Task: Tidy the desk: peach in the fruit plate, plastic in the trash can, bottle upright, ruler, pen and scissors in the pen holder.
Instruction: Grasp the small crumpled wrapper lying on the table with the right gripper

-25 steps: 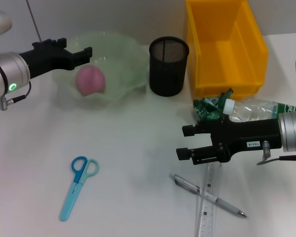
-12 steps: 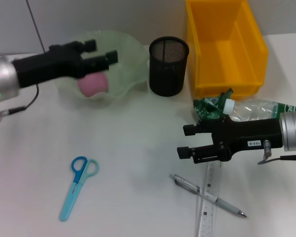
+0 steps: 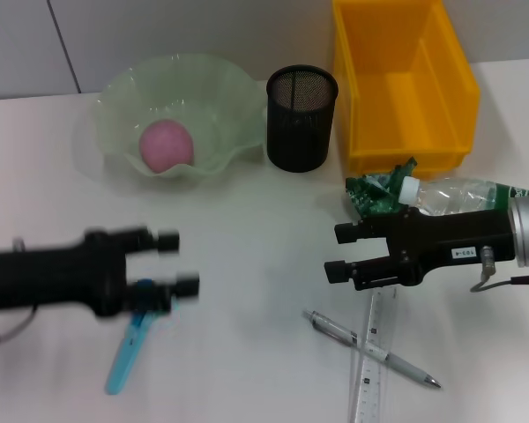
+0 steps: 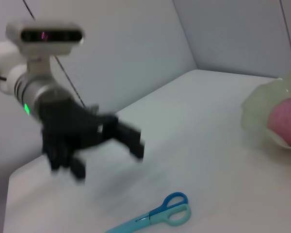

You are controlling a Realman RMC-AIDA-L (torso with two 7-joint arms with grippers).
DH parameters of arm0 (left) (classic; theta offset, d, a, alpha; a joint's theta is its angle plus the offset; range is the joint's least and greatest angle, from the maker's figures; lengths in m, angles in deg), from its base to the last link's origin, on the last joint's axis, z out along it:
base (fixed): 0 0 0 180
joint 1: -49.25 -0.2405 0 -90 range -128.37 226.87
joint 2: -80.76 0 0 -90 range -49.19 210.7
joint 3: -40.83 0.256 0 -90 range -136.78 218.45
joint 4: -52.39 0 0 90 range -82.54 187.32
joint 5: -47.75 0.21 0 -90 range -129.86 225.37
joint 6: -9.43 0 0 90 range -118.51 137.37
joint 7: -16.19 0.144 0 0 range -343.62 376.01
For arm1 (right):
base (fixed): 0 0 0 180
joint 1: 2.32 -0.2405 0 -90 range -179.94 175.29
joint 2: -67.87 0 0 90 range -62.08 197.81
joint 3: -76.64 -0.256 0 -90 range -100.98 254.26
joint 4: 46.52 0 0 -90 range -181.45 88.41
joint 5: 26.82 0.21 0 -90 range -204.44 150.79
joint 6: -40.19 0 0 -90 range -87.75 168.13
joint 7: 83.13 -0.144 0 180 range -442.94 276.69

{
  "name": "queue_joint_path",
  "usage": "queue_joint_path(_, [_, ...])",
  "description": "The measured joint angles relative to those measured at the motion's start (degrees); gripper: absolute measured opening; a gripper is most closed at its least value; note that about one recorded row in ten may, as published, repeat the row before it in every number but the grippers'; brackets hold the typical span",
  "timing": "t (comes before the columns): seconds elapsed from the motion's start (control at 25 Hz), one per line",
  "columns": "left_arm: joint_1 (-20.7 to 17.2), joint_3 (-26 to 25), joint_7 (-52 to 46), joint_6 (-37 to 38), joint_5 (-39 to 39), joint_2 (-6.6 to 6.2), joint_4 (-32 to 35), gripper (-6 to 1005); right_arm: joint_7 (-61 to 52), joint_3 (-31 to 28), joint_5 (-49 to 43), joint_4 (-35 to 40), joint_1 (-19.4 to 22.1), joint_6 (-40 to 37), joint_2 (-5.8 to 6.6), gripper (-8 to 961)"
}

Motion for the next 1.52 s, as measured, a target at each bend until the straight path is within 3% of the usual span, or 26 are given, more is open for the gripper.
queue_joint_path(0.16, [-1.11,-0.11,5.04,-0.35,2.37,1.57,-0.12,829,-0.6,-0.01,-0.23,0.23,-0.1,-0.22,0.16,784])
queue_joint_path(0.28, [-1.15,0.08,5.77,-0.76,2.39,1.77,-0.13,829,-2.7,-0.17,-0.31,1.52,-0.18,-0.91,0.04,784])
queue_joint_path(0.48, [-1.13,-0.2,5.91,-0.95,2.42,1.56,-0.07,829,-19.55,0.09,-4.06,15.46,-0.83,-2.87,-0.89,783])
queue_joint_path(0.52, [-1.16,-0.23,5.91,-0.95,2.41,1.49,-0.07,829,-27.75,0.1,-8.13,21.29,-2.83,-4.06,-0.75,783])
queue_joint_path(0.64, [-1.18,-0.33,5.93,-1.21,2.23,1.31,-0.07,829,-34.89,-0.13,-12.97,24.87,-6.2,-6.04,-0.02,784])
queue_joint_path(0.72, [-1.16,-0.34,5.91,-1.59,2.2,1.28,0.04,829,-43.4,-0.42,-20.39,26.64,-12.03,-9.08,1.31,784])
queue_joint_path(0.76, [-1.16,-0.34,5.91,-1.59,2.2,1.28,0.04,829,-43.4,-0.42,-20.39,26.64,-12.03,-9.08,1.31,784])
queue_joint_path(0.92, [-0.69,-0.33,5.29,-2.39,2.34,1.04,0.25,829,-49.65,-0.03,-30.5,26.79,-18.99,-10.59,1.77,783])
queue_joint_path(1.12, [-0.66,-0.95,5.11,-2.83,2.21,0.77,0.23,829,-50.64,1.44,-43.11,26.98,-23.79,-8.59,-0.36,783])
queue_joint_path(1.32, [-0.51,-1.58,4.96,-3.09,2.37,0.76,0.18,828,-50.63,5.5,-46.07,27.03,-23.09,-4.16,-1.32,784])
queue_joint_path(1.52, [-0.49,-1.6,4.47,-3.63,2.37,0.76,0.26,828,-48.72,5.9,-46.41,26.69,-21.27,-0.36,-2.4,783])
